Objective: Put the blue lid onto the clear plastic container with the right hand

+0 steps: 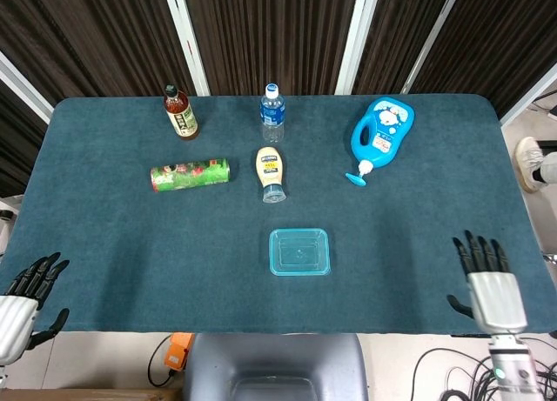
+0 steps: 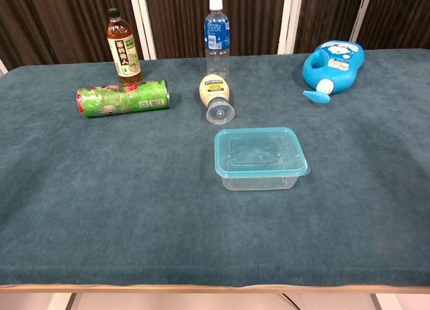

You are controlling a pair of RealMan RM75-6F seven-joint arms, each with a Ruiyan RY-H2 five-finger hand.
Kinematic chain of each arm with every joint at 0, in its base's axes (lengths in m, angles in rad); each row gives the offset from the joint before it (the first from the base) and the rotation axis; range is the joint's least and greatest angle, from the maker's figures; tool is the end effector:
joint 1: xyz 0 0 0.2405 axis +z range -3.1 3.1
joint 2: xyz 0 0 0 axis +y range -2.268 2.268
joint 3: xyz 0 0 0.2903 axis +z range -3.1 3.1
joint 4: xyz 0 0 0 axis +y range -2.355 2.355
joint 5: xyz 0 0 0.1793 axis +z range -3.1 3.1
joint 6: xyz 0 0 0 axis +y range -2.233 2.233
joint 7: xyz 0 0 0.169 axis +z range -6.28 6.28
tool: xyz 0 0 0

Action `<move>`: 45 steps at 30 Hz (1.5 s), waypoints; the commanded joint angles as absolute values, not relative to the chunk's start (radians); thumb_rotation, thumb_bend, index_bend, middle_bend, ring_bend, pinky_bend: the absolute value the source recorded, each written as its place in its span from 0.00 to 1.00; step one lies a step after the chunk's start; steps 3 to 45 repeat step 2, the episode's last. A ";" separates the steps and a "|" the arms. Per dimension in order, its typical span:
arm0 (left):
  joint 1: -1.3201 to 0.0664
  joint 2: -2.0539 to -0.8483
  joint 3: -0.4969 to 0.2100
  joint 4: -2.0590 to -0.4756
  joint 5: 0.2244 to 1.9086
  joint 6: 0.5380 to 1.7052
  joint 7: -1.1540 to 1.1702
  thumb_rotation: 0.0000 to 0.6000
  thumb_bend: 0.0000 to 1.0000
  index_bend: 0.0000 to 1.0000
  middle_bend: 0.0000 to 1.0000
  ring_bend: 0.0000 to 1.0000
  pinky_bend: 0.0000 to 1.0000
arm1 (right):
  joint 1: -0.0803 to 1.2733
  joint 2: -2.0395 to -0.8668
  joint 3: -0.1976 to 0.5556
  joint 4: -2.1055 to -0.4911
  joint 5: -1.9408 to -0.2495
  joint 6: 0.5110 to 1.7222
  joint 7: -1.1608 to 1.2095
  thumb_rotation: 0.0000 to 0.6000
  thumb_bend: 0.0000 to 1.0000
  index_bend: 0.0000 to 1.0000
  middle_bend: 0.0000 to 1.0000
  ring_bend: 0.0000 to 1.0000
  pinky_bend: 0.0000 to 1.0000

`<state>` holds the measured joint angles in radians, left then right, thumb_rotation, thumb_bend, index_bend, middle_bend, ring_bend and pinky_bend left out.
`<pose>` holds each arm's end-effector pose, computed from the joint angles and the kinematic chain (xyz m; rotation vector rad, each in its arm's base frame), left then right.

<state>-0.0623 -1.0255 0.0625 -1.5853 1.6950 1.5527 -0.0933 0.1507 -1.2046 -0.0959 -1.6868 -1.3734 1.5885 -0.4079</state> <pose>-0.3174 0.1761 0.2146 -1.5699 -0.8699 -0.9323 -0.3260 -0.1990 0.1678 1.4426 -0.7596 0.6421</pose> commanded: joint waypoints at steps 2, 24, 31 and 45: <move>-0.060 -1.025 0.064 -1.587 1.696 1.556 -0.092 1.00 0.39 0.00 0.00 0.00 0.16 | 0.107 -1.207 -0.094 -1.652 -1.392 1.576 -0.363 1.00 0.32 0.02 0.04 0.00 0.08; -0.060 -1.025 0.064 -1.587 1.696 1.556 -0.092 1.00 0.39 0.00 0.00 0.00 0.16 | 0.107 -1.207 -0.094 -1.652 -1.392 1.576 -0.363 1.00 0.32 0.02 0.04 0.00 0.08; -0.060 -1.025 0.064 -1.587 1.696 1.556 -0.092 1.00 0.39 0.00 0.00 0.00 0.16 | 0.107 -1.207 -0.094 -1.652 -1.392 1.576 -0.363 1.00 0.32 0.02 0.04 0.00 0.08; -0.060 -1.025 0.064 -1.587 1.696 1.556 -0.092 1.00 0.39 0.00 0.00 0.00 0.16 | 0.107 -1.207 -0.094 -1.652 -1.392 1.576 -0.363 1.00 0.32 0.02 0.04 0.00 0.08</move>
